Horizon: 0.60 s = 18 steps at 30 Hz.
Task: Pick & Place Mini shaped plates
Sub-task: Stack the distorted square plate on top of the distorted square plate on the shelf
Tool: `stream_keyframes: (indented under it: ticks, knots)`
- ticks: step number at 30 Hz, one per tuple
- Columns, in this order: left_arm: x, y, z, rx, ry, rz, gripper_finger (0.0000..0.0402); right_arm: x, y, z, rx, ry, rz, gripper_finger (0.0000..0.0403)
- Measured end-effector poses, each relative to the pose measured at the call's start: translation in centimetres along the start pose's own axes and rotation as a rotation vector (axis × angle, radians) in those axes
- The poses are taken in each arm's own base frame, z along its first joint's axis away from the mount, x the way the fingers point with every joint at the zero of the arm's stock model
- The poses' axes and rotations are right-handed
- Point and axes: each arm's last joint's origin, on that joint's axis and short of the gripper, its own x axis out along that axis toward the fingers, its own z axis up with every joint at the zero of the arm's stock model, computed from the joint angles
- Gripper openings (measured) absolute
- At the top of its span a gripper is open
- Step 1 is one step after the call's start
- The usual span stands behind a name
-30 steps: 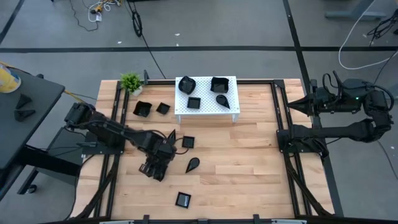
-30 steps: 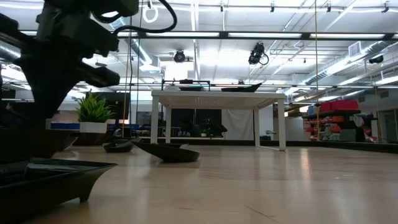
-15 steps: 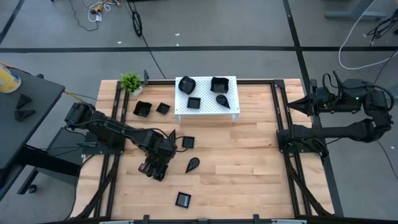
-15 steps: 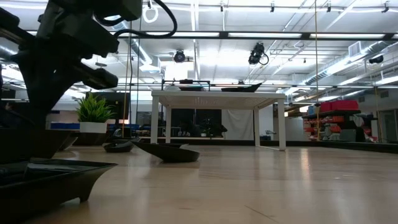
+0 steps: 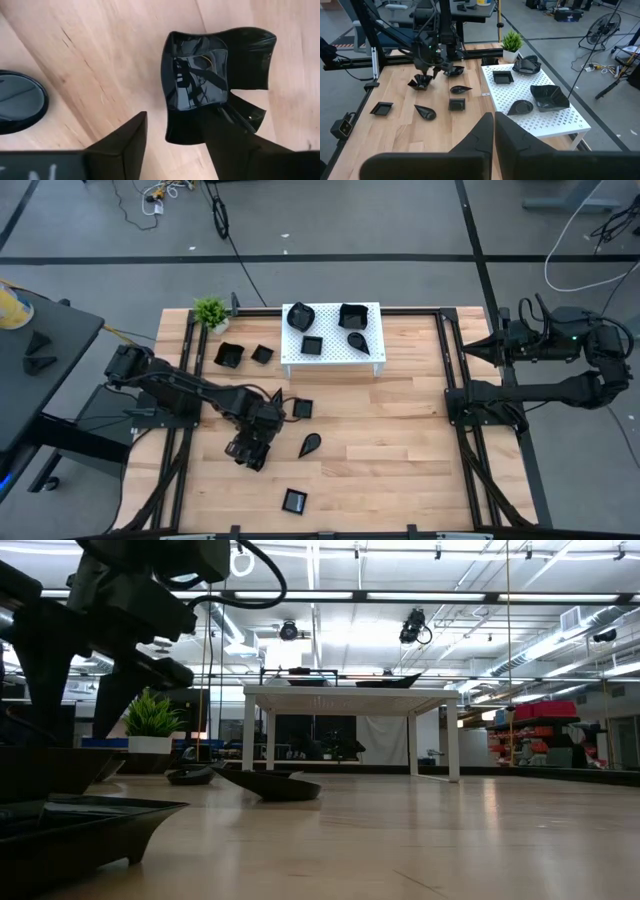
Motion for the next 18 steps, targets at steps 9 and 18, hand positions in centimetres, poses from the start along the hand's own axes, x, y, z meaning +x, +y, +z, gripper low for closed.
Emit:
stream_keyframes:
  ticks: [9, 18]
  knots:
    - [1.3, 0.2, -0.6, 0.002, -0.009, 0.023, 0.0201, 0.0, 0.0, 0.0, 0.000, 0.000, 0.000, 0.0020]
    - [2.0, 0.5, -1.1, -0.006, -0.015, 0.022, 0.0186, 0.0, 0.0, 0.0, 0.000, 0.000, 0.000, 0.0020]
